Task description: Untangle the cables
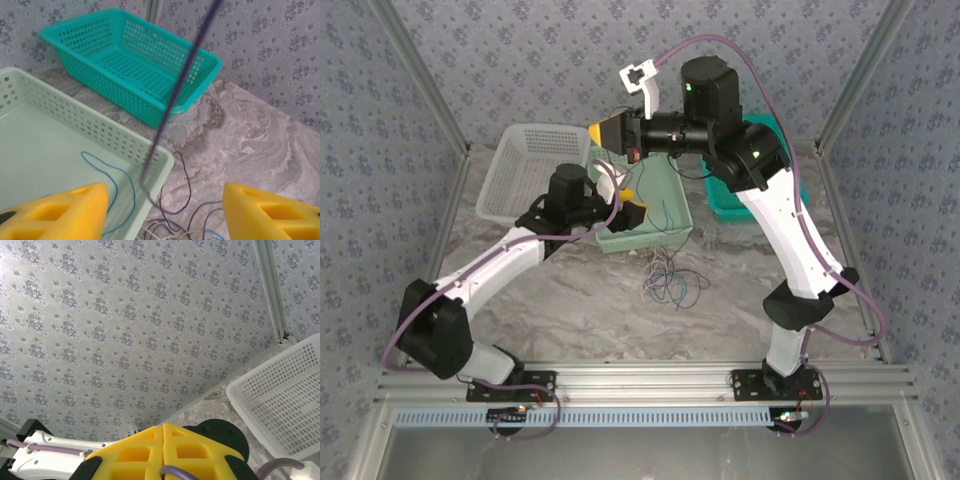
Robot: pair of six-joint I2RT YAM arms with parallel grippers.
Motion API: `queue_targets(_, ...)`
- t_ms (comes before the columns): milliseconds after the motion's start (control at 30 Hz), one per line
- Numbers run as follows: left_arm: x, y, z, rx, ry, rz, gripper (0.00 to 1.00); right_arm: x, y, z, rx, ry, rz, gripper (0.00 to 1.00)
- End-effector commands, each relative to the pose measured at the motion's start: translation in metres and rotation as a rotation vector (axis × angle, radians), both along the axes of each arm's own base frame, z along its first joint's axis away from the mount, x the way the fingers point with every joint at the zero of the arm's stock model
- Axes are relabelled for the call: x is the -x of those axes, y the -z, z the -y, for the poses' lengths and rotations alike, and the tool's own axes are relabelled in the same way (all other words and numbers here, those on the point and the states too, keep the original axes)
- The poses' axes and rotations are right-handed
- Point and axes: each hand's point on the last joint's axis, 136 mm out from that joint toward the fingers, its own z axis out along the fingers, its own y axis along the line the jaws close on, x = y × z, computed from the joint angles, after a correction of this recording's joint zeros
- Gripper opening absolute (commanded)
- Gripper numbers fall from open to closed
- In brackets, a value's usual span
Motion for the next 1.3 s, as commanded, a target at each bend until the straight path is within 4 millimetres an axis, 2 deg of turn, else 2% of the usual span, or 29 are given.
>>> queue_targets(0,-0.012,-0.036,0.021,0.089,0.032,0.098,0.59,0.008,-0.008,0.009,-0.014,0.007,0.000,0.00)
queue_targets(67,-0.013,-0.036,0.033,0.086,0.050,0.093,0.50,0.008,-0.006,0.011,-0.014,0.008,-0.003,0.00)
queue_targets(100,-0.016,-0.033,0.035,0.078,0.051,0.084,0.41,0.009,-0.007,0.012,-0.017,0.009,-0.002,0.00)
queue_targets(167,-0.025,-0.029,0.036,0.050,0.025,0.062,0.16,0.009,-0.007,0.018,-0.013,0.020,-0.002,0.00)
queue_targets(233,-0.029,-0.030,0.031,0.034,0.005,0.061,0.01,0.009,-0.005,0.028,-0.001,0.042,-0.001,0.00)
queue_targets(300,-0.034,-0.040,0.019,0.044,-0.027,0.069,0.00,0.006,0.005,0.040,0.031,0.078,-0.007,0.00)
queue_targets(367,-0.036,-0.063,0.003,0.082,-0.063,0.088,0.00,0.004,0.020,0.056,0.063,0.109,-0.029,0.00)
queue_targets(467,-0.033,-0.103,-0.021,0.114,-0.102,0.140,0.00,-0.002,0.055,0.079,0.124,0.156,-0.093,0.04)
queue_targets(600,-0.019,-0.151,-0.040,0.088,-0.112,0.231,0.00,-0.001,0.103,0.110,0.193,0.212,-0.157,0.19)
queue_targets(733,-0.010,-0.183,-0.054,0.032,-0.126,0.309,0.00,0.002,0.139,0.128,0.220,0.222,-0.226,0.31)
queue_targets(767,-0.009,-0.190,-0.058,0.014,-0.139,0.329,0.00,0.003,0.146,0.133,0.229,0.230,-0.242,0.40)
queue_targets(800,-0.008,-0.196,-0.062,-0.004,-0.154,0.348,0.00,0.002,0.154,0.136,0.239,0.237,-0.256,0.55)
queue_targets(833,-0.008,-0.203,-0.067,-0.016,-0.171,0.363,0.00,0.002,0.159,0.139,0.245,0.243,-0.266,0.62)
queue_targets(900,-0.008,-0.219,-0.078,-0.038,-0.210,0.404,0.00,0.001,0.173,0.142,0.266,0.249,-0.290,0.70)
queue_targets(967,-0.010,-0.230,-0.089,-0.060,-0.255,0.435,0.00,-0.001,0.187,0.143,0.287,0.255,-0.313,0.86)
queue_targets(1033,-0.014,-0.240,-0.104,-0.085,-0.317,0.458,0.00,-0.002,0.198,0.144,0.303,0.261,-0.328,0.90)
queue_targets(1133,-0.022,-0.248,-0.126,-0.105,-0.380,0.460,0.00,-0.006,0.211,0.148,0.322,0.291,-0.330,0.92)
queue_targets(1267,-0.042,-0.249,-0.162,-0.110,-0.499,0.426,0.00,-0.006,0.229,0.152,0.339,0.314,-0.345,0.91)
